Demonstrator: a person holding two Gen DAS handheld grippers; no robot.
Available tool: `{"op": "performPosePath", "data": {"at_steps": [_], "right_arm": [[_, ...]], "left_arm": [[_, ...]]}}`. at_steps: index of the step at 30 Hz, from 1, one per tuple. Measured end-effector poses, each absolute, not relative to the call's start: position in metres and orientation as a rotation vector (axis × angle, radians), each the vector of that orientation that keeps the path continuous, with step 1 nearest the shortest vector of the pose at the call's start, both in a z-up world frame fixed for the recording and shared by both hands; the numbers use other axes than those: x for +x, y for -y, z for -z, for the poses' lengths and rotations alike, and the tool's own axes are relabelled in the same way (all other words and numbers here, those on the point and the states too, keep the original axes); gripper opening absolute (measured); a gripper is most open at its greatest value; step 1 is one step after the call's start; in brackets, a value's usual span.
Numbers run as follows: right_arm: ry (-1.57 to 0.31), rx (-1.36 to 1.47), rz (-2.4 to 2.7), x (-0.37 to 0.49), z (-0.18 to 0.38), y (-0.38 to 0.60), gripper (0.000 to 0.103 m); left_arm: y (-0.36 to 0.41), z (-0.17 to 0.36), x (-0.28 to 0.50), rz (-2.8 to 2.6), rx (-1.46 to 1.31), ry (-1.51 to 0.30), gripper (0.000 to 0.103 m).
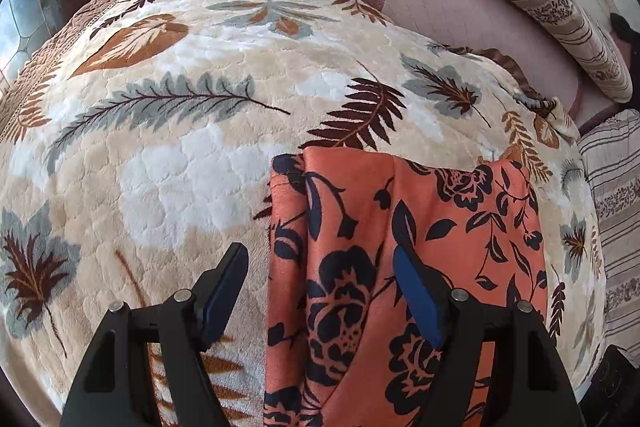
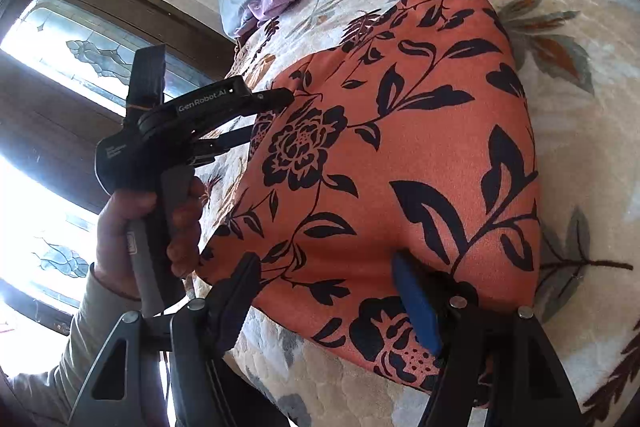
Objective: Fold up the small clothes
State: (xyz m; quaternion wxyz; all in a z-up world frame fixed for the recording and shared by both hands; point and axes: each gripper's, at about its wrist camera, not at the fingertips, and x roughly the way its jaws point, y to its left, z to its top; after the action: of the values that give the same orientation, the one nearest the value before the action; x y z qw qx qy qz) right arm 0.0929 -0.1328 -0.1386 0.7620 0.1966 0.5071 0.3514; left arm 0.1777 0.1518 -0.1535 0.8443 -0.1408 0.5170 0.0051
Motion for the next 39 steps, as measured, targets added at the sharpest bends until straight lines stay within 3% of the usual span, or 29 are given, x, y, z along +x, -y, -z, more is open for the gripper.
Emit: {"op": "performPosePath", "data": {"at_steps": [8, 9, 10, 11, 17, 23, 28, 32, 36, 39], "right_arm": [[-1.101, 0.431, -0.773, 0.093, 0.139, 0.137, 0.072], [-1.101, 0.429, -0.773, 0.093, 0.139, 0.137, 0.072], [-1.101, 0.428, -0.773, 0.092, 0.139, 0.137, 0.072], [-1.102, 0.427, -0.774, 0.092, 0.139, 0.137, 0.072], [-1.111, 0.421, -0.769, 0.092, 0.137, 0.135, 0.072], [-1.109, 0.435, -0.77, 0.092, 0.139, 0.137, 0.072], [-1.112, 0.445, -0.772, 0.094, 0.14, 0.138, 0.072], [-1.13, 0.466, -0.776, 0.097, 0.141, 0.14, 0.072], [-1.151, 0.477, -0.772, 0.101, 0.14, 0.141, 0.072], [-1.148, 0.487, -0.776, 0.101, 0.141, 0.143, 0.072]], "left_arm": [[-0.154, 0.157, 0.188, 0.004, -0.291, -1.099, 0.073], [-0.155, 0.158, 0.19, 0.009, -0.294, -1.102, 0.064], [-0.156, 0.161, 0.193, 0.022, -0.299, -1.111, 0.045], [-0.157, 0.165, 0.196, 0.039, -0.308, -1.13, 0.041], [-0.177, 0.177, 0.203, 0.063, -0.473, -1.159, 0.044], [-0.174, 0.137, 0.146, 0.086, -0.414, -1.089, 0.042], [-0.168, 0.14, 0.078, 0.13, -0.427, -1.092, 0.054], [-0.167, 0.182, 0.054, 0.123, -0.446, -1.15, 0.049], [-0.167, 0.162, 0.045, 0.081, -0.466, -1.119, 0.047], [-0.159, 0.149, 0.037, 0.105, -0.432, -1.08, 0.055]]}}
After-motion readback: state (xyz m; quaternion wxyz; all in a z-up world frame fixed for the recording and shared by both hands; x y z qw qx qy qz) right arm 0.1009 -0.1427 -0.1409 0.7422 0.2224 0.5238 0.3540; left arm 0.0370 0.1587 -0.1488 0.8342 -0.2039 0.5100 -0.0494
